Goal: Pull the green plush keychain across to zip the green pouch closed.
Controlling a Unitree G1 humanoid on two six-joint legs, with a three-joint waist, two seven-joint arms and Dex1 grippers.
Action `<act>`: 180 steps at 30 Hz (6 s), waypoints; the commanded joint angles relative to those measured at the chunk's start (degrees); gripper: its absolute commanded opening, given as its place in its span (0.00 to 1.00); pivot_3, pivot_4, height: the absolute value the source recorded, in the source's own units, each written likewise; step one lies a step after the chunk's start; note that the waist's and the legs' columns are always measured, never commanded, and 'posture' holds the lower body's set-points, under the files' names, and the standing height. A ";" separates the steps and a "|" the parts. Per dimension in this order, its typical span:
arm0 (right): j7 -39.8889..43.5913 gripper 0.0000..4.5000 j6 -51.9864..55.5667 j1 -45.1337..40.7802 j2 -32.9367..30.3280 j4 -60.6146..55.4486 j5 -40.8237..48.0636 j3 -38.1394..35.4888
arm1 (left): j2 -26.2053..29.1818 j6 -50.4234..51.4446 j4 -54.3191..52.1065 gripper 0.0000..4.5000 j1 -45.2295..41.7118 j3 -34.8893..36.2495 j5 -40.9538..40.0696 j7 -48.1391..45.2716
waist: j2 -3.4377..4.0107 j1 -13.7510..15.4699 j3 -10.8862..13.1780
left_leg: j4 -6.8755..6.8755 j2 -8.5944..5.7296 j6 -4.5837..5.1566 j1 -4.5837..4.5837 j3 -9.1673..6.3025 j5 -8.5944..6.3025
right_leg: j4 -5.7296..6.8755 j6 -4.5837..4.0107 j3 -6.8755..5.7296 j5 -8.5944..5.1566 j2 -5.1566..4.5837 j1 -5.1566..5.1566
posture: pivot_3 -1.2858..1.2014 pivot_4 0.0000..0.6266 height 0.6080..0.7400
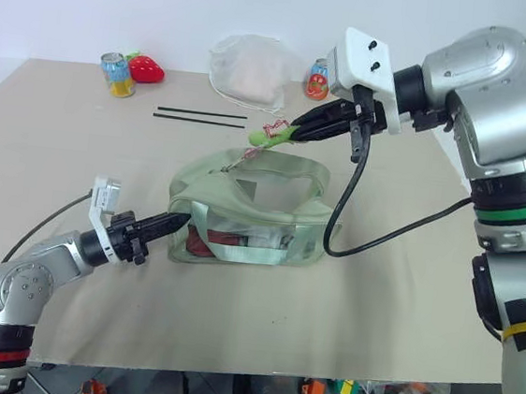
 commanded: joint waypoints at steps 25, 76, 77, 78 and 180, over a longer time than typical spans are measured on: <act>7.10 0.01 -2.13 2.77 -11.98 -8.71 -0.80 -2.50 | -2.16 1.14 0.01 0.00 3.53 -0.37 0.83 3.52 | 0.00 0.17 0.00 | 0.04 -0.11 -0.03 -0.09 -0.06 -0.02 | -0.05 0.05 -0.05 0.01 -0.13 0.03 | 0.52 0.24 1.00; -8.95 0.00 12.28 6.68 5.86 -11.03 6.71 -7.75 | 4.87 0.33 -6.53 0.99 -5.43 6.01 -0.93 6.01 | 0.01 -0.11 -0.01 | -0.03 0.07 -0.09 -0.16 -0.11 0.04 | 0.02 0.04 -0.05 0.02 0.14 0.00 | 0.52 0.24 1.00; -8.83 0.00 12.06 6.57 5.86 -10.85 6.66 -7.74 | 5.34 0.32 -6.84 0.99 -5.30 6.20 -1.23 5.39 | 0.01 -0.10 -0.01 | -0.03 0.07 -0.09 -0.14 -0.10 0.04 | 0.02 0.04 -0.05 0.01 0.13 0.00 | 0.52 0.24 1.00; -8.73 0.00 11.90 6.51 5.86 -10.74 6.61 -7.75 | 5.69 0.39 -7.08 0.99 -5.26 6.34 -1.55 5.02 | 0.01 -0.11 -0.01 | -0.04 0.07 -0.09 -0.12 -0.10 0.04 | 0.02 0.03 -0.05 0.01 0.12 -0.01 | 0.52 0.24 1.00; -1.76 0.00 -11.48 14.50 -14.57 2.74 -11.45 -7.21 | 4.07 1.88 -11.99 0.01 -3.05 1.97 -5.27 6.59 | -0.07 -0.84 0.03 | -0.10 0.04 -0.18 -0.12 0.17 0.00 | -0.01 -0.01 0.28 -0.02 0.11 0.02 | 0.52 0.24 1.00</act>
